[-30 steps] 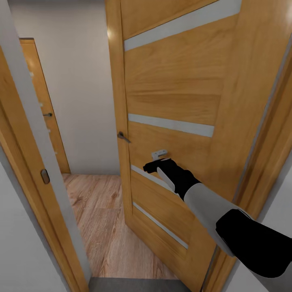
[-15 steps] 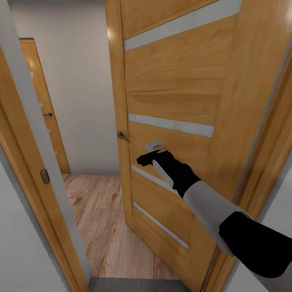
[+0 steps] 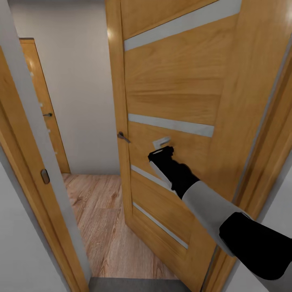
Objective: Move the two storage containers from the living room to the garage. In the garage, place one container on the floor and stack the other container on top of it (either order is fine).
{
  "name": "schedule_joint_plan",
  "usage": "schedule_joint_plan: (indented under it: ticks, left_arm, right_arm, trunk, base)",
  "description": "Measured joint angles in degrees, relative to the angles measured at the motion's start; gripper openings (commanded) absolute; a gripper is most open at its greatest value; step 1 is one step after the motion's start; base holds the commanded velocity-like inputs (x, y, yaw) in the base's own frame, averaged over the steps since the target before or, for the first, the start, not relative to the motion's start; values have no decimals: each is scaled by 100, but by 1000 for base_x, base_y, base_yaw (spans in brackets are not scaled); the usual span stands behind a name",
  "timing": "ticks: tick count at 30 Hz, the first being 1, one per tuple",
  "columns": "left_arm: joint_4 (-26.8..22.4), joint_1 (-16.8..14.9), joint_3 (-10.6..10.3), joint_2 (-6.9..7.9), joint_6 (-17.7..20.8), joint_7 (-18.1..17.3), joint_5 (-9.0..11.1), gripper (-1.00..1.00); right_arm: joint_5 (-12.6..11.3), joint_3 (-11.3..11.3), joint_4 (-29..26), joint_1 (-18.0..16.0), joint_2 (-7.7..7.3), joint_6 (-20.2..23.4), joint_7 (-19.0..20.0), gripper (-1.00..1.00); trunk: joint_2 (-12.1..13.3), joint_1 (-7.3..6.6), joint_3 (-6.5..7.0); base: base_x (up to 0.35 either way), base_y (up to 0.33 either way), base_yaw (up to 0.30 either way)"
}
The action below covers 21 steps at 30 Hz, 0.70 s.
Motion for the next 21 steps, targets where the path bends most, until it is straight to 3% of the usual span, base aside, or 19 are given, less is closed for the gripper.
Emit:
schedule_joint_plan:
  ticks: [5, 7, 16, 21]
  left_arm:
    - [0, 0, 1, 9, 0, 0, 0, 100]
    - [0, 0, 1, 10, 0, 0, 0, 100]
    - [2, -1, 0, 11, -1, 0, 0, 100]
    - [2, -1, -4, 12, -1, 0, 0, 100]
  right_arm:
    - [505, 279, 48, 1, 0, -4, -269, 100]
    - [569, 301, 52, 1, 0, -8, -285, 100]
    - [657, 334, 218, -8, 0, -152, -254, 100]
    - [581, 334, 468, -89, 0, -435, -116, 100]
  trunk:
    - [0, 0, 0]
    - [0, 0, 0]
    - [-1, -1, 0]
    - [-1, 0, 0]
  base:
    - [0, 0, 0]
    - [0, 0, 0]
    - [0, 0, 0]
    - [0, 0, 0]
